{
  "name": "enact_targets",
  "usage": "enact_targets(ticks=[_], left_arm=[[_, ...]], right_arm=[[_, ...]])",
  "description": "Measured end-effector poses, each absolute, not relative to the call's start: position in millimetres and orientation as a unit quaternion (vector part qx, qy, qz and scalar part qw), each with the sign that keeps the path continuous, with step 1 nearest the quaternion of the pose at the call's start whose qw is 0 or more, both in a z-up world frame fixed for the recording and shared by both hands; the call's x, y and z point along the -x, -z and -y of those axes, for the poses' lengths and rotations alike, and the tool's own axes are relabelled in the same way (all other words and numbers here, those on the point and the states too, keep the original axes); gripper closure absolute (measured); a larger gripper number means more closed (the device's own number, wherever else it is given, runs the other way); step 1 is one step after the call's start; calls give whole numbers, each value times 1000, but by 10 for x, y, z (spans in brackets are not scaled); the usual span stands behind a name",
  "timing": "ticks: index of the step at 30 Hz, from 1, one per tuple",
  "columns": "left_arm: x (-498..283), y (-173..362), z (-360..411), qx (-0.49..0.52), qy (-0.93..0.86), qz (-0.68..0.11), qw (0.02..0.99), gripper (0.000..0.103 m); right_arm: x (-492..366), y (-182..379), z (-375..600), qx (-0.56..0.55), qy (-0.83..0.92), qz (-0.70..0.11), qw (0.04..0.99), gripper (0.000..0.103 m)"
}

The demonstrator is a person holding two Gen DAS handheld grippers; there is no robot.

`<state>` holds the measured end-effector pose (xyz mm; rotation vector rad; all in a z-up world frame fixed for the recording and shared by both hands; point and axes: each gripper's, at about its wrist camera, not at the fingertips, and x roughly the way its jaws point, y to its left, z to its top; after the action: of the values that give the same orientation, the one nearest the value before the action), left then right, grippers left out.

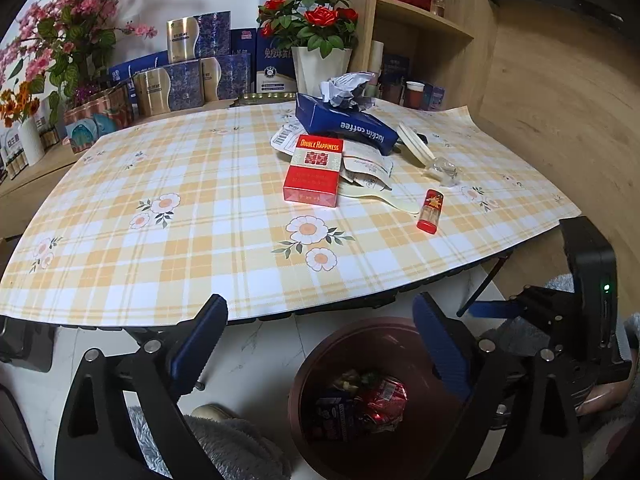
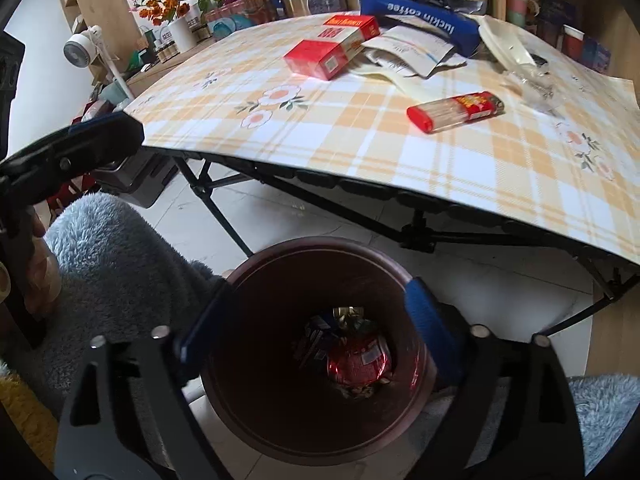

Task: Collect trash
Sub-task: 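Carry the red can and green wrapper to the bin and release them, then move the left tool to the red cigarette pack and grasp it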

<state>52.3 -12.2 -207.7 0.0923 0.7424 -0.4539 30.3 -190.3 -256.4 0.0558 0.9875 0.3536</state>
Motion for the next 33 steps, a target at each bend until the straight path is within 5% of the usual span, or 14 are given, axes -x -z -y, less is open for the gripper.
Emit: enact_targets(ticks=[4,33], left_arm=[[-546,2073,51,-29,208,-361,909,8],[-1199,1863,38,9,197,-357,913,6]], right_arm=[[-304,2497,1950,-27,-158,-458,874,6],[-916,1757,2921,-35,-58,-384,921,6]])
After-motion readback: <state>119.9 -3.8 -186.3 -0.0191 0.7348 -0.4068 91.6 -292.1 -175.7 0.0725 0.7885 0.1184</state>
